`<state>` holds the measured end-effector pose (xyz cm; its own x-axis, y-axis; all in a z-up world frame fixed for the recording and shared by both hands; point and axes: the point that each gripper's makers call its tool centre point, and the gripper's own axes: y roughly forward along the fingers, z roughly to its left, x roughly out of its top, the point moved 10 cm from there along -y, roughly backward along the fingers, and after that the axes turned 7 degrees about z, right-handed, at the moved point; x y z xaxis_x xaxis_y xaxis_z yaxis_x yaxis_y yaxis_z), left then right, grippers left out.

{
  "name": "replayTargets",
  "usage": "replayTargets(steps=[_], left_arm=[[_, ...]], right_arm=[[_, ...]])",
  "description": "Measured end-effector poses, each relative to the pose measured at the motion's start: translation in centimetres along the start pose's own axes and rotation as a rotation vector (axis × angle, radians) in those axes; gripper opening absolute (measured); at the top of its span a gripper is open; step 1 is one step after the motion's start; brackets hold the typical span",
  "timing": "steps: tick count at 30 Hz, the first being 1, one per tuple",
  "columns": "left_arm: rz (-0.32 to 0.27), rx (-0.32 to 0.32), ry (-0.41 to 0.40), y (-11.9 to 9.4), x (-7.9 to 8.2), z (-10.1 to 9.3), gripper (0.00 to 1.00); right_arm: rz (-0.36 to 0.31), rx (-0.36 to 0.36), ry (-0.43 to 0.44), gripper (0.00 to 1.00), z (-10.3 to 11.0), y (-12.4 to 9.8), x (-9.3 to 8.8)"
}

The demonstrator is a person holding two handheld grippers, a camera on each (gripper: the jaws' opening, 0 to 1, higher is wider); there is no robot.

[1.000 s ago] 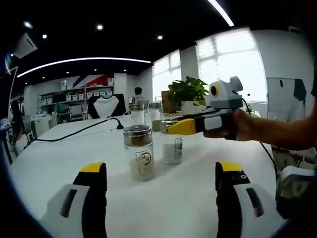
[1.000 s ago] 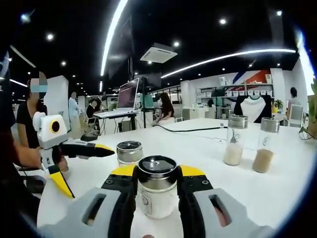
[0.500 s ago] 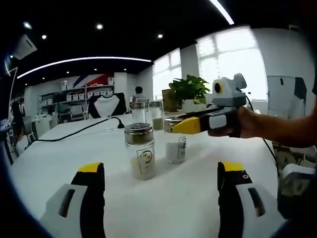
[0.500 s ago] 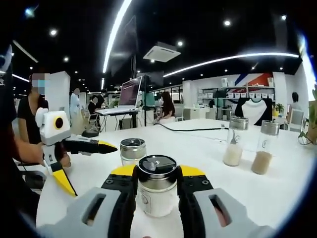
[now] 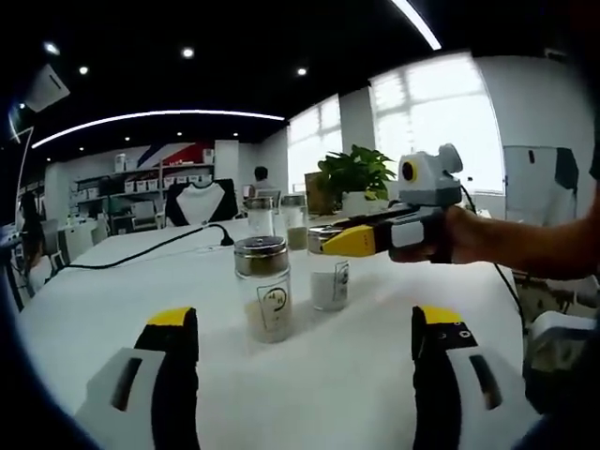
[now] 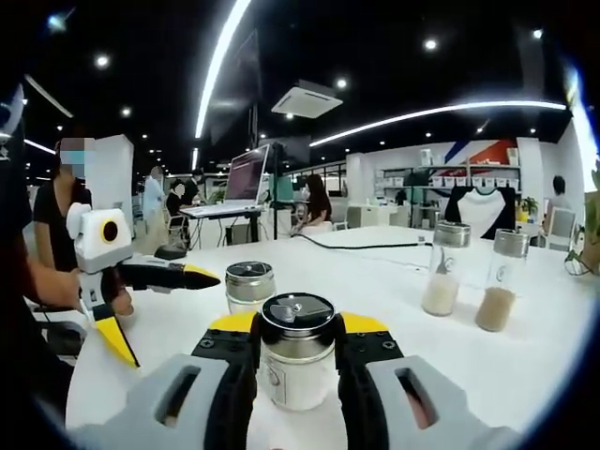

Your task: Rotate the seasoning bottle until the label or dispensing opening points toward the visible target arrow and the bottle remains upright within the marked orientation range

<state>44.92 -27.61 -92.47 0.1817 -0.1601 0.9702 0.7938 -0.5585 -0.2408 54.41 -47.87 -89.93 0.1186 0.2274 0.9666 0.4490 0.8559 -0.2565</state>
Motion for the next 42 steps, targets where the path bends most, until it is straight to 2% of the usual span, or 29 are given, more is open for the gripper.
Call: replayTargets(steps=[22, 31, 35, 36, 42], left_arm=[[0.018, 0.0, 0.001, 0.5, 0.0, -0.1, 1.0], [0.02, -0.004, -0.002, 0.6, -0.2, -0.1, 1.0], [0.017, 0.0, -0.005, 0.6, -0.2, 0.0, 1.0], [0.016, 0.001, -0.007, 0.6, -0.2, 0.0, 1.0], [0.018, 0.003, -0.005, 0.5, -0.2, 0.1, 1.0]], right_arm=[[-0.012, 0.0, -0.014, 0.29, -0.3, 0.2, 0.0], [-0.092, -0.023, 0.028, 0.31, -0.4, -0.9, 2.2], [-0.105, -0.082, 0.02, 0.31, -0.9, -0.9, 3.1], [-0.095, -0.111, 0.028, 0.31, -1.5, -0.7, 3.2], [-0.047, -0.166, 0.017, 0.33, -2.7, 0.2, 3.2]])
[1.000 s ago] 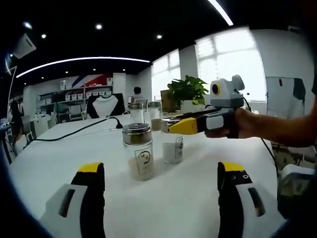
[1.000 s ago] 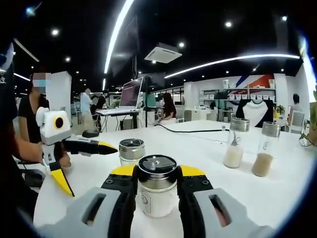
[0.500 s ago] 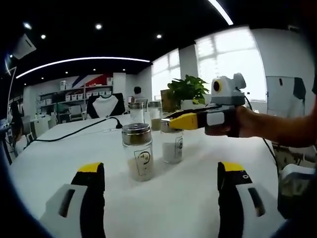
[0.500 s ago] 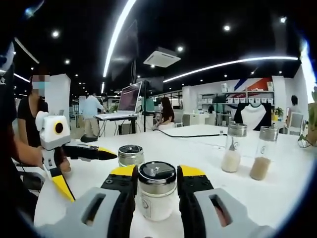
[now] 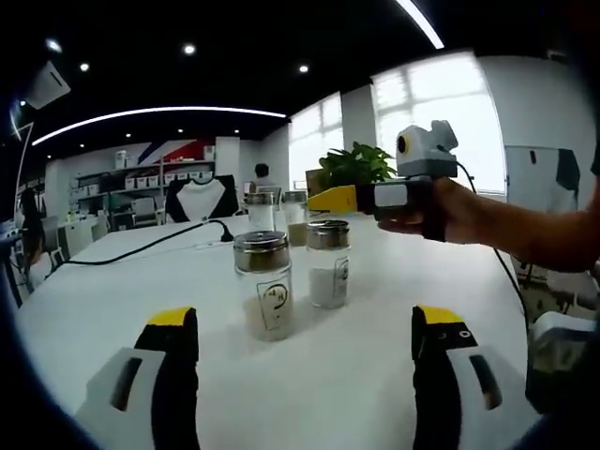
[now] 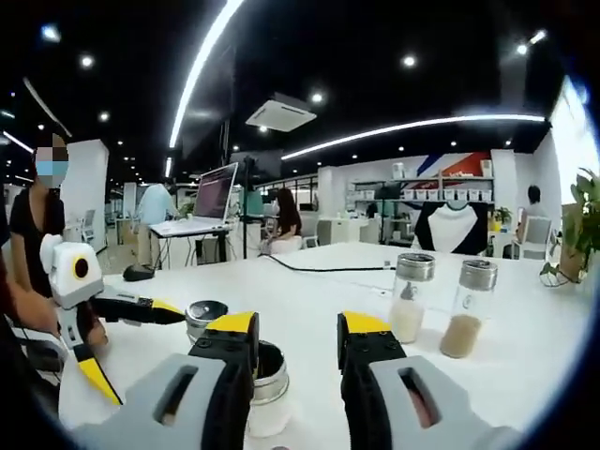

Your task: Rotate the seasoning bottle until the label or dispensing opening points toward the visible target arrow and the bottle remains upright within the marked orientation range

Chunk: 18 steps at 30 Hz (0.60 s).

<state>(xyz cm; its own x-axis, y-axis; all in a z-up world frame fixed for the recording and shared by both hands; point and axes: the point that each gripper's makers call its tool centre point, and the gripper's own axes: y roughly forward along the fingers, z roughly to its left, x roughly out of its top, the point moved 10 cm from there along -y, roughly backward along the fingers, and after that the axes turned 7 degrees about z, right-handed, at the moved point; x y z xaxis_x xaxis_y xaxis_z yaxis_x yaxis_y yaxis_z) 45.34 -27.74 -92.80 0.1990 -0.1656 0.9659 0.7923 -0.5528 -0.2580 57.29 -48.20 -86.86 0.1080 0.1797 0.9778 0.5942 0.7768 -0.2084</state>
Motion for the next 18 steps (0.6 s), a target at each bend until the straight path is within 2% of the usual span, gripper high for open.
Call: replayTargets(steps=[4, 7, 18], left_arm=[[0.003, 0.005, -0.004, -0.1, -0.2, 0.2, 1.0], [0.004, 0.011, -0.003, -0.1, -0.2, 0.4, 1.0], [0.008, 0.023, 0.015, 0.0, -0.4, 0.3, 1.0]], right_arm=[[-0.002, -0.042, 0.015, 0.37, -0.8, 0.5, 0.6], [-0.002, -0.078, -0.016, 0.39, -1.5, 1.3, 1.0], [0.003, -0.216, -0.006, 0.41, -4.4, 3.7, 1.6]])
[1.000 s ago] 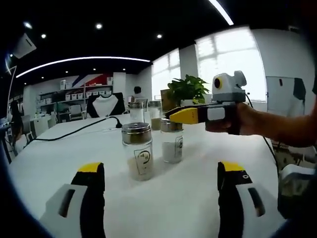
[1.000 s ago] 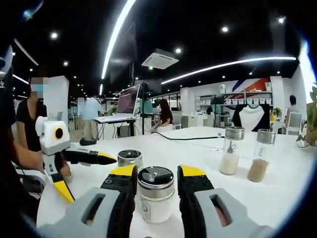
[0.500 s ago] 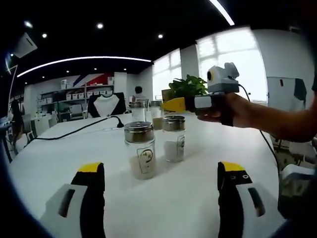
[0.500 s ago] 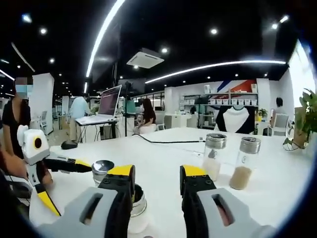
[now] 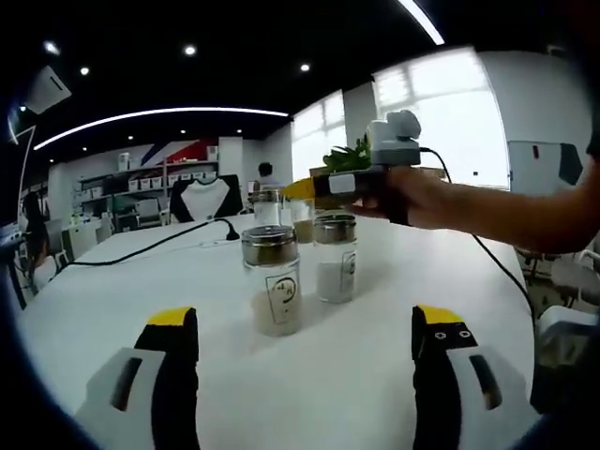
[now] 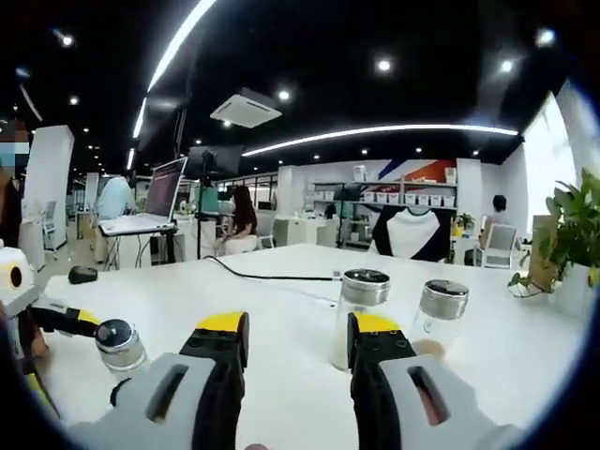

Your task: Rotate the seasoning bottle until the label or dispensing opening points toward the visible target arrow and the bottle remains upright within the marked orientation range

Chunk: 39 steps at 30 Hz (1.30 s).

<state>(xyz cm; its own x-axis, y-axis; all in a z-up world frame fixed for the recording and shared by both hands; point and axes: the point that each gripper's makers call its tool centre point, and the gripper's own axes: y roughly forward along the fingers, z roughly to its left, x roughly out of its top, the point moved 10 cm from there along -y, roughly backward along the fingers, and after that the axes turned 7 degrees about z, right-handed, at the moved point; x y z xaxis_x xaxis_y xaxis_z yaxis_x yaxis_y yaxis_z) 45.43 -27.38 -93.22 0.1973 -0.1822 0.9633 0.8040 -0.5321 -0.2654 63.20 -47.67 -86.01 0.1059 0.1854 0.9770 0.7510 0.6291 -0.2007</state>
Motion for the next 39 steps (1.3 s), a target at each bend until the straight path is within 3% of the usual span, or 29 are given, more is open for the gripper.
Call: replayTargets(steps=[19, 23, 39], left_arm=[[0.001, 0.016, 0.024, -0.6, 0.4, 0.8, 1.0], [0.007, 0.015, 0.02, -0.7, 0.2, 0.9, 1.0], [0.013, 0.046, 0.036, -1.3, 0.8, 1.8, 1.0]], right_arm=[[-0.002, -0.174, 0.008, 0.41, -3.3, 4.8, -0.3], [-0.013, -0.183, 0.026, 0.42, -4.0, 5.9, -0.3], [0.046, -0.232, 0.02, 0.44, -5.2, 9.8, -0.1]])
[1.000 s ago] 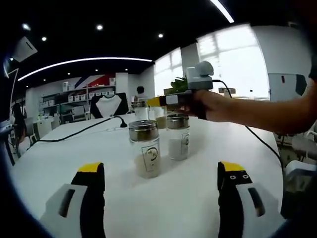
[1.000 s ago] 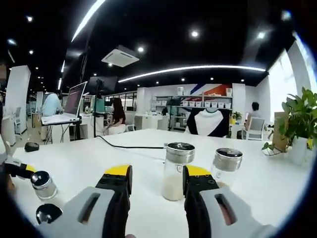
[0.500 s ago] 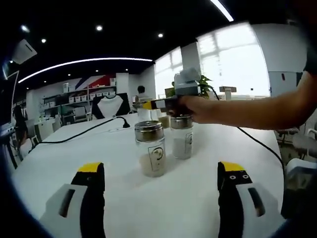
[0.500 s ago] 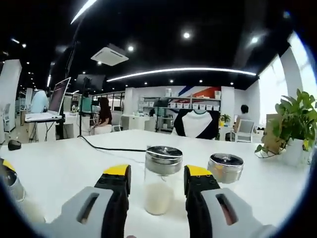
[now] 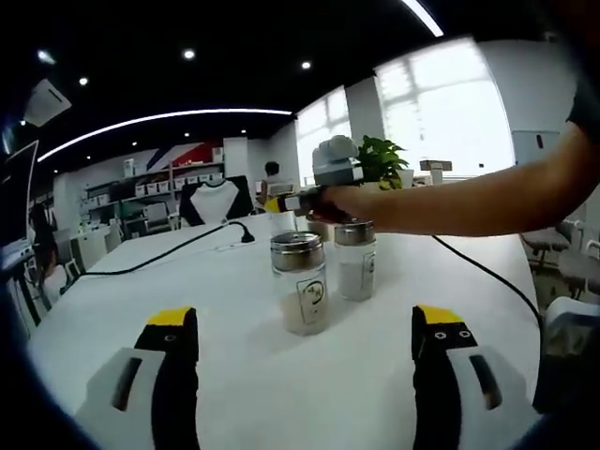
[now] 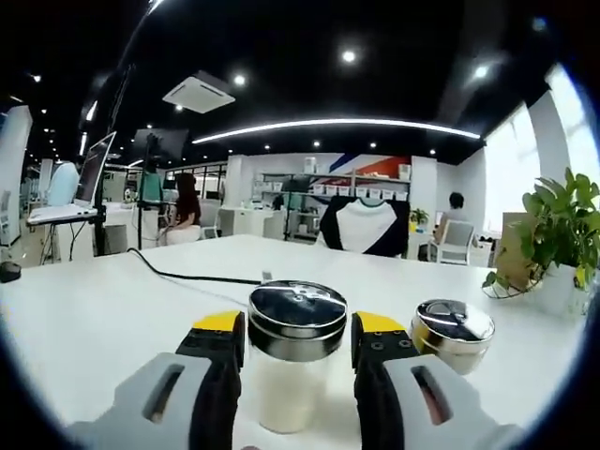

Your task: Rotate the seasoning bottle until the label or dispensing opening points toward the visible target arrow and the bottle remains upright within the marked orientation range

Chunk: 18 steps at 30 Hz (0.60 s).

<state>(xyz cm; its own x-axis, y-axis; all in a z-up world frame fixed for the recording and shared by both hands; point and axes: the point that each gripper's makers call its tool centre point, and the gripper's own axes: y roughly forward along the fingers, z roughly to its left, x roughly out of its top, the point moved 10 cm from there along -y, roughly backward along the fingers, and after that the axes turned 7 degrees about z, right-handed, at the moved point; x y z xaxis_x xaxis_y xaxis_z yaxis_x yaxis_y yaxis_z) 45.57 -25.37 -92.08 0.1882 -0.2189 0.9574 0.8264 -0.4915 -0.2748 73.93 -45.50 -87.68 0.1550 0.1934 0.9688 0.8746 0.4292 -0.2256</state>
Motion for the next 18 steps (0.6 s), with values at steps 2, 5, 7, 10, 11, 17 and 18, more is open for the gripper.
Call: replayTargets(steps=[2, 5, 7, 10, 11, 17, 18], left_arm=[[0.0, 0.002, 0.002, -0.03, 0.03, 0.0, 1.0], [0.002, 0.001, 0.0, -0.02, 0.01, 0.01, 1.0], [0.003, 0.0, 0.002, 0.01, 0.01, 0.03, 1.0], [0.003, 0.0, 0.003, 0.09, 0.07, 0.07, 1.0], [0.002, 0.0, 0.003, 0.11, 0.1, 0.08, 1.0], [0.0, 0.0, 0.008, 0.28, 0.19, -0.1, 1.0], [-0.001, -0.002, 0.007, 0.3, 0.19, -0.12, 1.0]], right_arm=[[0.005, 0.004, 0.0, 0.42, 0.08, 0.22, -0.11], [0.006, 0.003, 0.006, 0.41, 0.14, 0.23, -0.16], [0.002, 0.003, 0.017, 0.41, 0.13, 0.26, -0.15], [0.0, 0.009, 0.038, 0.4, 0.09, 0.27, -0.16], [-0.001, 0.015, 0.041, 0.4, 0.05, 0.27, -0.14], [-0.004, 0.047, 0.062, 0.39, -0.05, 0.03, -0.17], [-0.007, 0.052, 0.066, 0.39, -0.09, -0.05, -0.2]])
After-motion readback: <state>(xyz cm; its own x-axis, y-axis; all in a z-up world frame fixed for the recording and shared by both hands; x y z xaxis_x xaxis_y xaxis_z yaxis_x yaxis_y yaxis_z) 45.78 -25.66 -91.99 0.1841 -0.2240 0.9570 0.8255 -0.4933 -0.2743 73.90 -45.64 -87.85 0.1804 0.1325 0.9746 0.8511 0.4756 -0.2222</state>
